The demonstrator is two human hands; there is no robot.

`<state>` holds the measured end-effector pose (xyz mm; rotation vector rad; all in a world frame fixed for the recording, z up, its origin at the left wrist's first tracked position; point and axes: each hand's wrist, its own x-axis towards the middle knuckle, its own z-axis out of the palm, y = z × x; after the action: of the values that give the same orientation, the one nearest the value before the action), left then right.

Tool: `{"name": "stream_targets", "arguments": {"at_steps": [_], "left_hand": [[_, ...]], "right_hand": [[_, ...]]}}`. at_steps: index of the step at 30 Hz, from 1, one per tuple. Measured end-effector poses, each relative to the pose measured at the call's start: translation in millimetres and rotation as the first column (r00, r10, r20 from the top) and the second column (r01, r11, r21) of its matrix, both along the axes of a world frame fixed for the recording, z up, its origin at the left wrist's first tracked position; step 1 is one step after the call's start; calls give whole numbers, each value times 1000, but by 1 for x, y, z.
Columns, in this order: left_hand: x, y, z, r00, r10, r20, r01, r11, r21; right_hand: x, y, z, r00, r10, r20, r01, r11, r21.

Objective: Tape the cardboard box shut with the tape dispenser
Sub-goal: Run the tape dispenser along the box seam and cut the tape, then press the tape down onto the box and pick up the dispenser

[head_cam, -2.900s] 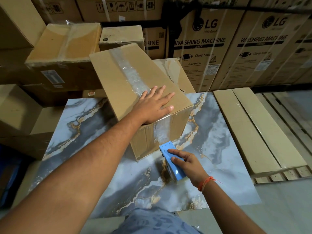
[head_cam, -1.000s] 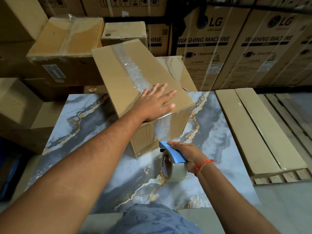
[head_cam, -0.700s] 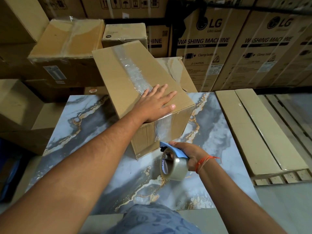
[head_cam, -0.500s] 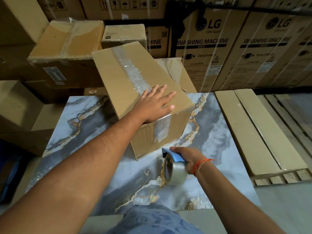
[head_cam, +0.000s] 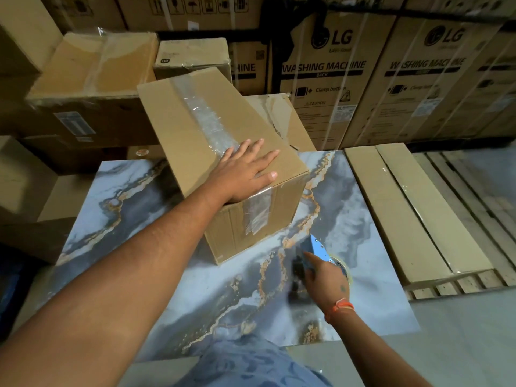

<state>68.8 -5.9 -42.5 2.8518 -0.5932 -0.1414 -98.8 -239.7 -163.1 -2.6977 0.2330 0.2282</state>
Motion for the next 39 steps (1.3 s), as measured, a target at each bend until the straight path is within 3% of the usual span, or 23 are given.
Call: {"name": "stream_targets", "arguments": {"at_steps": [6, 15, 19, 24, 27, 30, 39], "left_hand": [[0, -1, 0, 1000, -1, 2, 1, 1000, 23], [-1, -1, 3, 1000, 0, -2, 0, 999, 35], [-2, -1, 4, 1000, 2, -4, -2, 999, 35], [-3, -1, 4, 1000, 6, -6, -5, 999, 43], [-3, 0, 3, 1000, 2, -6, -1, 999, 44], [-1, -1, 4, 1000, 0, 0, 0, 998, 58], [28, 35, 14, 984, -167, -61, 173, 977, 121]], "right_hand": [[8, -17, -24, 999, -36, 0, 36, 989, -142], [18, -25, -36, 1000, -15, -27, 10, 988, -153], [10, -26, -36, 1000, -2, -8, 0, 972, -233], [-11, -17, -26, 991, -88, 103, 115, 947, -298], [-14, -9, -17, 970, -70, 234, 120, 971, -206], [-11, 12, -7, 943, -2, 333, 13, 999, -32], [-5, 110, 21, 906, -64, 419, -88, 939, 332]]}}
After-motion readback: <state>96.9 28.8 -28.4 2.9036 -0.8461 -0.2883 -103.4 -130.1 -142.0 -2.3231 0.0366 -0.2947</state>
